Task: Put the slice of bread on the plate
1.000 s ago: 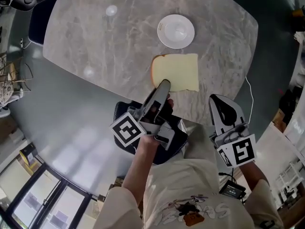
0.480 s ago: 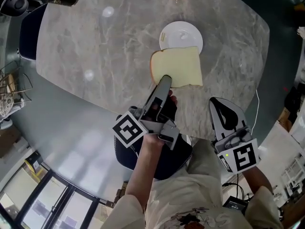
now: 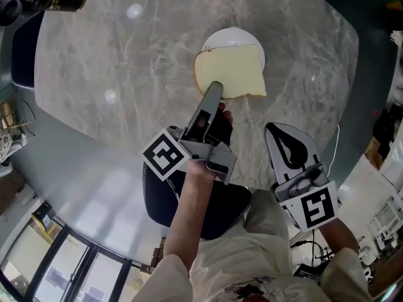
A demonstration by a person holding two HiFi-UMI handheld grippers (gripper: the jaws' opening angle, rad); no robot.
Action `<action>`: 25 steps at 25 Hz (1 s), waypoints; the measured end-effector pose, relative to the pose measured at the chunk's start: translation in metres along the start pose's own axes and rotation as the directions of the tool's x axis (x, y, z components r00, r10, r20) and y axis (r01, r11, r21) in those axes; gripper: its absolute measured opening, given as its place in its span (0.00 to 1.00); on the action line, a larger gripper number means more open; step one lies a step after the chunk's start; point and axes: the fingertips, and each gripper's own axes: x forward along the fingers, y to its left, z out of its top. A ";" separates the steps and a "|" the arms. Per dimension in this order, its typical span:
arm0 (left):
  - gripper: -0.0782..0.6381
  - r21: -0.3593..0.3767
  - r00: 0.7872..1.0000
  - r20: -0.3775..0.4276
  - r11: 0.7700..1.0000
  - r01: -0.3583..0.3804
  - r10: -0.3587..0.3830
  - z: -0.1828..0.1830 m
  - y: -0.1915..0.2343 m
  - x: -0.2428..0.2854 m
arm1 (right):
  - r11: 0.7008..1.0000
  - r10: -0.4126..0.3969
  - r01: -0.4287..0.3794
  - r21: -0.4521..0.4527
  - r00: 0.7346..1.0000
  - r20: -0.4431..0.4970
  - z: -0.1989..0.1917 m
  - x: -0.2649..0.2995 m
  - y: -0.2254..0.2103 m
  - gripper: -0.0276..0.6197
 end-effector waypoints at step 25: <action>0.25 0.088 0.992 -0.065 0.990 -0.107 0.112 0.009 0.033 0.046 | 0.997 -0.057 0.058 0.048 0.998 -0.023 -0.022 0.053 -0.053 0.05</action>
